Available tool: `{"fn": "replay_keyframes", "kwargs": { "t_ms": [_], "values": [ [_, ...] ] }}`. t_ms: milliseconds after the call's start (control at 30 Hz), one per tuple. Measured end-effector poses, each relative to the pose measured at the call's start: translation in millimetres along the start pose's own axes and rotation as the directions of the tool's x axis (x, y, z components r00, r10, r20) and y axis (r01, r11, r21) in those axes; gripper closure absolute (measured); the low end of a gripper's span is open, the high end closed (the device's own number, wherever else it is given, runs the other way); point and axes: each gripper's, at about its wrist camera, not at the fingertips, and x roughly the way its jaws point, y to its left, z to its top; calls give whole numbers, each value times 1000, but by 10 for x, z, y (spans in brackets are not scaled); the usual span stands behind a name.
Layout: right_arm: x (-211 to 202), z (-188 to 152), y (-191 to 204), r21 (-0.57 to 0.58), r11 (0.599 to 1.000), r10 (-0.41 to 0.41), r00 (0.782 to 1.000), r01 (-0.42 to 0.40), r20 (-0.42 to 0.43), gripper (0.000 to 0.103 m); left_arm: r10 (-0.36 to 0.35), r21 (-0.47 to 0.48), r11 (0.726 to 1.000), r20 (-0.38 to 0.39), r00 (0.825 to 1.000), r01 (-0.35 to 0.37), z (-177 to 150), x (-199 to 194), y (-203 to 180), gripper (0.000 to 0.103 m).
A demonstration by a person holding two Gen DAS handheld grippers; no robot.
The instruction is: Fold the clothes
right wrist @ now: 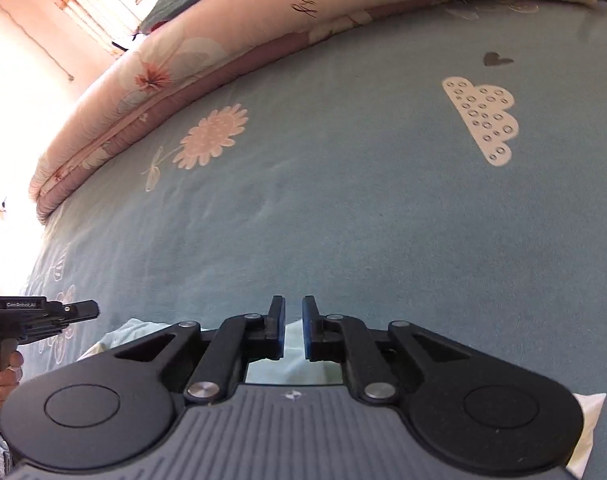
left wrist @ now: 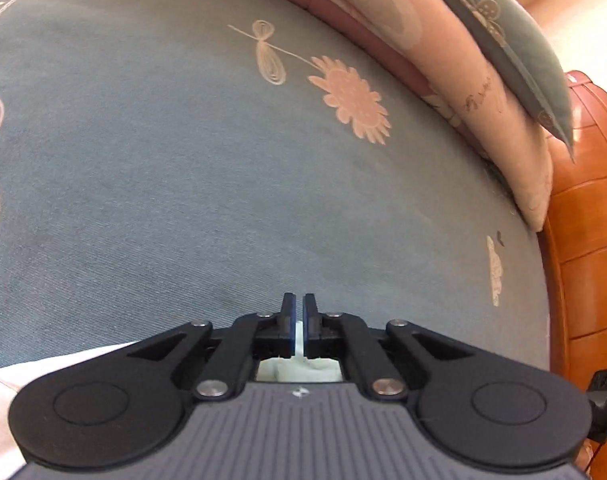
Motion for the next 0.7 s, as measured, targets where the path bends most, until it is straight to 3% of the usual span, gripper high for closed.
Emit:
{"fn": "replay_keyframes", "kwargs": {
  "t_ms": [67, 133, 167, 233, 267, 300, 333, 400, 467, 567, 700],
  "values": [
    [67, 26, 205, -52, 995, 81, 995, -84, -60, 89, -61, 40, 997, -71, 996, 64, -46, 121, -146, 98],
    [210, -34, 389, -129, 986, 93, 987, -110, -131, 89, -15, 57, 998, -135, 991, 23, -144, 312, -195, 97],
    [285, -81, 433, -162, 982, 71, 983, -99, -171, 89, 41, 68, 997, -154, 987, -31, -190, 391, -172, 95],
    [437, -193, 422, -253, 967, -67, 975, 11, -214, 89, 146, 99, 986, -156, 977, -131, -260, 460, -77, 101],
    [483, -269, 347, -301, 949, -160, 964, 91, -213, 91, 135, 83, 989, -151, 979, -123, -275, 425, -26, 99],
    [443, -281, 258, -268, 958, -166, 964, 107, -208, 98, 123, 64, 991, -140, 982, -115, -283, 364, 5, 99],
    [399, -291, 168, -231, 966, -169, 965, 121, -202, 97, 127, 69, 991, -127, 984, -119, -299, 292, 6, 99],
    [239, -295, 105, -183, 975, -158, 971, 125, -177, 91, 115, 85, 991, -107, 988, -106, -348, 134, -15, 99],
    [112, -319, 150, -171, 979, -135, 979, 108, -153, 81, 76, 63, 996, -111, 991, -69, -415, 6, 5, 91],
    [12, -353, 303, -166, 985, -67, 987, 42, -147, 79, 79, 24, 997, -94, 992, -78, -530, -117, 54, 85],
    [39, -423, 553, -181, 982, 15, 986, -45, -165, 75, 39, -74, 996, -126, 991, -48, -705, -90, 191, 73]
  ]
}}
